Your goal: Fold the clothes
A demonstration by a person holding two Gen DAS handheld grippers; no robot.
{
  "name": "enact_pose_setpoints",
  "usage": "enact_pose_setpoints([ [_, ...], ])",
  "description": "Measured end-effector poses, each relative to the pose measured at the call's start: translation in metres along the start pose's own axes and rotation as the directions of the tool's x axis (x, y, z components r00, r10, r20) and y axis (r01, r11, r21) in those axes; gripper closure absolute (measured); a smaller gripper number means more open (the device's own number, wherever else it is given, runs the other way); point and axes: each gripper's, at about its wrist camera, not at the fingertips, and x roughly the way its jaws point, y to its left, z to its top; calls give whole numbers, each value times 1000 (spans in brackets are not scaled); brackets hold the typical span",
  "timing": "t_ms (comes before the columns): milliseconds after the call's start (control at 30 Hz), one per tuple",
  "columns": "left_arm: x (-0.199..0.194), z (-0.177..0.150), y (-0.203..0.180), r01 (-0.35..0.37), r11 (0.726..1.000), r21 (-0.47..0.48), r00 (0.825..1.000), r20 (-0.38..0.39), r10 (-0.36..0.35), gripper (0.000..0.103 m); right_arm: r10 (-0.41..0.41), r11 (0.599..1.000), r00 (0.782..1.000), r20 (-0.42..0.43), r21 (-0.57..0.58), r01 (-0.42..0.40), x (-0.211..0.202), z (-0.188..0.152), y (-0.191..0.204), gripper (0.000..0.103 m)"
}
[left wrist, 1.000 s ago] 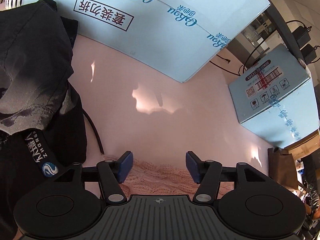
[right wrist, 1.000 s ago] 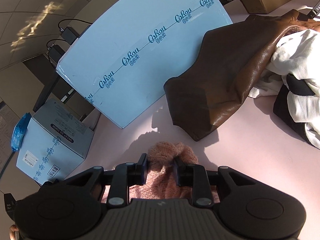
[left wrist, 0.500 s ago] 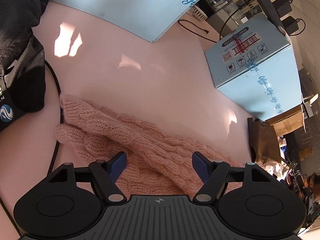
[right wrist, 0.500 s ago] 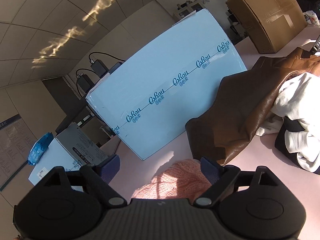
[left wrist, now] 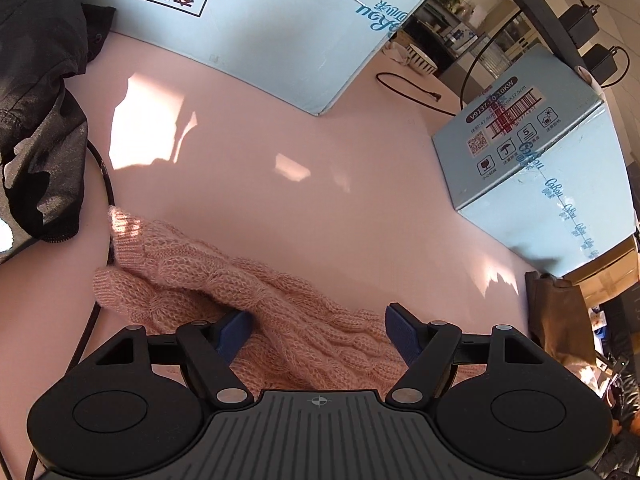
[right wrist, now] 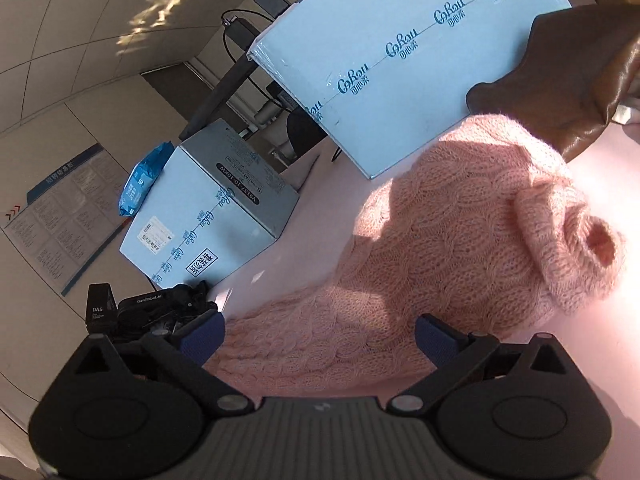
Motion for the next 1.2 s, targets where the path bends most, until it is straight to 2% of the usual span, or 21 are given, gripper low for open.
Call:
enact_pose_setpoints([
  [67, 2, -1, 2, -15, 1000, -4, 1000, 14, 15, 33, -8, 1000, 1000, 1, -3, 8, -2, -5, -2, 0],
  [100, 2, -1, 3, -22, 1000, -6, 999, 27, 23, 46, -8, 1000, 1000, 4, -5, 8, -3, -8, -2, 0],
  [133, 1, -2, 4, -31, 999, -13, 999, 39, 32, 52, -6, 1000, 1000, 8, -6, 6, -5, -9, -2, 0],
  [233, -1, -9, 15, -22, 998, -65, 997, 76, 27, 62, -8, 1000, 999, 33, 10, 7, -9, -11, -4, 0],
  [367, 0, -18, 22, -17, 996, -86, 995, 101, 26, 87, 1, 1000, 999, 38, 21, -2, -10, -14, -6, 0],
  [433, 0, -20, 22, -12, 996, -84, 994, 106, 21, 93, 5, 1000, 1000, 28, 24, -6, -6, -15, -7, 0],
  [633, -18, -23, 16, -19, 998, -67, 986, 162, 30, 94, 25, 999, 999, 23, 32, -25, -5, -18, -8, 0],
  [800, -47, -30, 4, 42, 997, -62, 984, 176, -31, 93, 28, 999, 999, 37, 40, -30, -10, -20, -9, 0],
  [933, -73, -41, -9, 43, 999, -27, 979, 200, -37, 93, 37, 999, 998, 41, 36, -39, -13, -22, -8, 0],
  [1033, -74, -50, 3, 50, 996, -76, 984, 176, -36, 93, 44, 998, 998, 40, 41, -45, -13, -24, -10, 0],
  [1200, -46, -65, 43, 20, 978, -208, 996, 94, -1, 92, 37, 998, 999, 33, 55, -38, -12, -26, -11, 0],
])
